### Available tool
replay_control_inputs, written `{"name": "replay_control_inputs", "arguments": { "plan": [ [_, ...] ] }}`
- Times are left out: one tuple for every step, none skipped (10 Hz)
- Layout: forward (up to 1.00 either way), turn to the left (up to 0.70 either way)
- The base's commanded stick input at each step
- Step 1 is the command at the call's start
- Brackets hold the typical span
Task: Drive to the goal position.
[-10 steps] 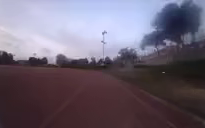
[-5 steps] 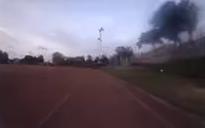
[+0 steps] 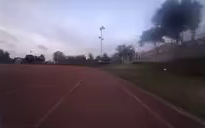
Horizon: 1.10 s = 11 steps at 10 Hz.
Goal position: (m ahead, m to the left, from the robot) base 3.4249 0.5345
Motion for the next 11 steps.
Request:
{"name": "replay_control_inputs", "arguments": {
  "plan": [
    [0.70, 0.00],
    [0.70, 0.00],
    [0.70, 0.00],
    [0.70, 0.00],
    [0.70, 0.00],
    [0.70, 0.00],
    [0.70, 0.00],
    [0.70, 0.00],
    [0.70, 0.00],
    [0.70, 0.00],
    [0.70, 0.00]
  ]
}}
